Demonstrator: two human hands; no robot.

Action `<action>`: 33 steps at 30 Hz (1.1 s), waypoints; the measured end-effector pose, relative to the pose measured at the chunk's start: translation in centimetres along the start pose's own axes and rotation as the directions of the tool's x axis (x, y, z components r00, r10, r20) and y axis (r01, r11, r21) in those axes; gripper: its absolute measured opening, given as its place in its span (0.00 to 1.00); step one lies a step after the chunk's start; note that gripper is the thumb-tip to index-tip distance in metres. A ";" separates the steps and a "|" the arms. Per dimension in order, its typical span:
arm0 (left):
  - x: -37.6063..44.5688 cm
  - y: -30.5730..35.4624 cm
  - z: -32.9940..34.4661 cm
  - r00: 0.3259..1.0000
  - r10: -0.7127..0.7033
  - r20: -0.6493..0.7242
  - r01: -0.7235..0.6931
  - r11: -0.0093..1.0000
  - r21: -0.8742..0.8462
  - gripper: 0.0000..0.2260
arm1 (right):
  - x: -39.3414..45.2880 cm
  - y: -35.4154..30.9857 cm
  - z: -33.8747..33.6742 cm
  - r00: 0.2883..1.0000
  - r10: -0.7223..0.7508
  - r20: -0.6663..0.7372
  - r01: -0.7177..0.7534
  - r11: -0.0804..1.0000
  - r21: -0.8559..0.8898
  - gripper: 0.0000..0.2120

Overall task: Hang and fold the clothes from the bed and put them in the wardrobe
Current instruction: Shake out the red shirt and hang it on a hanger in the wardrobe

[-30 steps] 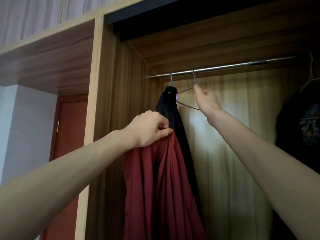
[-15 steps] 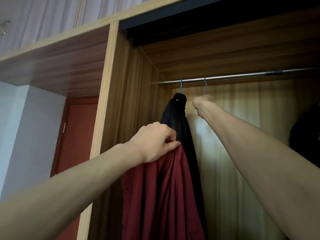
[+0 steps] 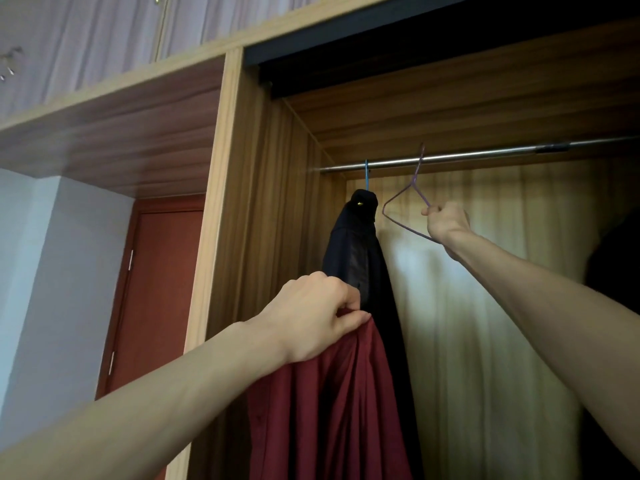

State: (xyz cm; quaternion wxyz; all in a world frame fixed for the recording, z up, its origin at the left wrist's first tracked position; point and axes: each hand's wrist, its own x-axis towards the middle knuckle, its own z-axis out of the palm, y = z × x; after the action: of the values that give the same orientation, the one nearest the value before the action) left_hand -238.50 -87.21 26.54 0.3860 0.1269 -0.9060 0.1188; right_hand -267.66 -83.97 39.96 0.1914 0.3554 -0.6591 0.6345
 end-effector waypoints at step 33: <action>-15.4 -3.0 -1.7 0.997 -0.018 0.070 0.027 0.990 -0.137 0.14 | -38.8 12.8 -8.4 0.946 0.052 0.321 -0.239 0.783 0.575 0.18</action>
State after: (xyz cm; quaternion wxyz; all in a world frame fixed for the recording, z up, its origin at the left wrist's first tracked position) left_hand -226.07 -87.31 16.81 0.3638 0.1141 -0.9232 0.0473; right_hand -252.30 -67.75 4.70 -0.0806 0.4337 -0.4672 0.7662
